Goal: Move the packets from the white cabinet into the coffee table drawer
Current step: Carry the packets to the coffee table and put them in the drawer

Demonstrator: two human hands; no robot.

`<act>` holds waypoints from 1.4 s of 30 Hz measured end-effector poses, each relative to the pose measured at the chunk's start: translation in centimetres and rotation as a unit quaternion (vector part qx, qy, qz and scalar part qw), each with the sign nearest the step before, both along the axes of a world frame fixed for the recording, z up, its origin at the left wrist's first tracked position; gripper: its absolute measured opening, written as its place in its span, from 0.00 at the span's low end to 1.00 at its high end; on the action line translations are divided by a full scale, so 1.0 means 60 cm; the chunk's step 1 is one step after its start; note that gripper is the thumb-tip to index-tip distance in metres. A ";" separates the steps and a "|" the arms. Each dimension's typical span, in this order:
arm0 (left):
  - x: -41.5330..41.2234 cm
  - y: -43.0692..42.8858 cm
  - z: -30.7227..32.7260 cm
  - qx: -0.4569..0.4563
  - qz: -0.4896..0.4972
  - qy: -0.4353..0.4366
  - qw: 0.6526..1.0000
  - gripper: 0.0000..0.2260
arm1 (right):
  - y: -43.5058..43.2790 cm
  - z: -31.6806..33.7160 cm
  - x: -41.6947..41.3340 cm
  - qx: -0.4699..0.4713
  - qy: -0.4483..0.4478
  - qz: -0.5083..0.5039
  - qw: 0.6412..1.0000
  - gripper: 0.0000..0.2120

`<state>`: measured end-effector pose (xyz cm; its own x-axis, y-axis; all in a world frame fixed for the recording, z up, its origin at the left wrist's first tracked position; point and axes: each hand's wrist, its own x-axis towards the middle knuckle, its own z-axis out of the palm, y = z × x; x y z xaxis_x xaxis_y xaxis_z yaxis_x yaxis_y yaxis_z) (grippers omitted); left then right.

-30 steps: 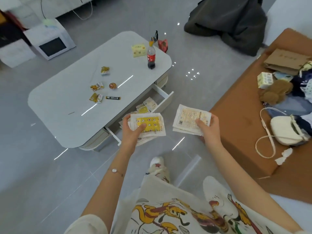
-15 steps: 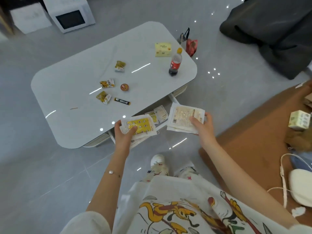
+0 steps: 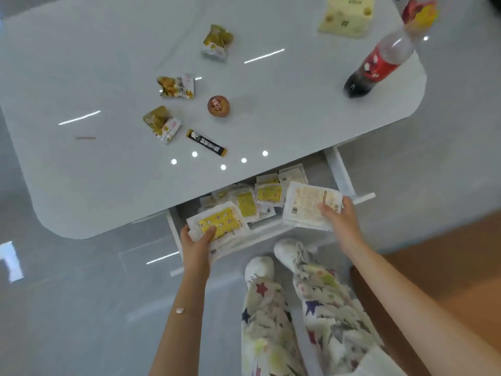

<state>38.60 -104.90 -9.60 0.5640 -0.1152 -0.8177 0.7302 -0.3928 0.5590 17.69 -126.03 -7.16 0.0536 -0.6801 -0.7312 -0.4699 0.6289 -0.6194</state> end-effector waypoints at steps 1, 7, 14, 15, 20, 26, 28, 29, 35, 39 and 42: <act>0.001 -0.007 -0.046 0.004 0.004 0.002 1.000 0.20 | -0.014 -0.049 0.010 0.004 0.004 0.002 1.000 0.19; -0.006 -0.048 -0.261 0.008 0.034 0.034 0.999 0.24 | -0.063 -0.296 0.057 0.058 0.025 0.034 0.997 0.19; -0.012 -0.066 -0.365 0.048 0.032 0.002 0.998 0.19 | -0.064 -0.433 0.098 0.100 0.043 0.091 0.990 0.20; -0.012 -0.065 -0.365 0.062 0.016 -0.019 0.998 0.21 | -0.064 -0.436 0.099 0.100 0.050 0.105 0.988 0.21; -0.019 -0.052 -0.303 0.094 -0.133 -0.156 0.974 0.29 | -0.065 -0.377 0.102 0.035 0.097 0.194 0.975 0.30; -0.005 -0.066 -0.106 0.079 -0.197 -0.218 0.953 0.25 | -0.076 -0.156 0.121 -0.058 0.052 0.270 0.960 0.28; -0.001 -0.081 -0.018 0.053 -0.198 -0.230 0.951 0.24 | -0.082 -0.065 0.133 -0.083 0.041 0.303 0.949 0.27; 0.002 -0.089 0.026 0.049 -0.212 -0.245 0.945 0.24 | -0.084 -0.017 0.140 -0.102 0.041 0.324 0.940 0.27; 0.015 -0.101 0.293 0.195 -0.423 -0.439 0.768 0.34 | -0.097 0.272 0.172 -0.310 0.091 0.522 0.789 0.27; 0.012 -0.086 0.449 0.247 -0.430 -0.464 0.734 0.33 | -0.088 0.424 0.190 -0.419 0.110 0.585 0.686 0.30; 0.002 -0.049 0.539 0.274 -0.405 -0.493 0.720 0.31 | -0.059 0.512 0.201 -0.441 0.107 0.620 0.640 0.31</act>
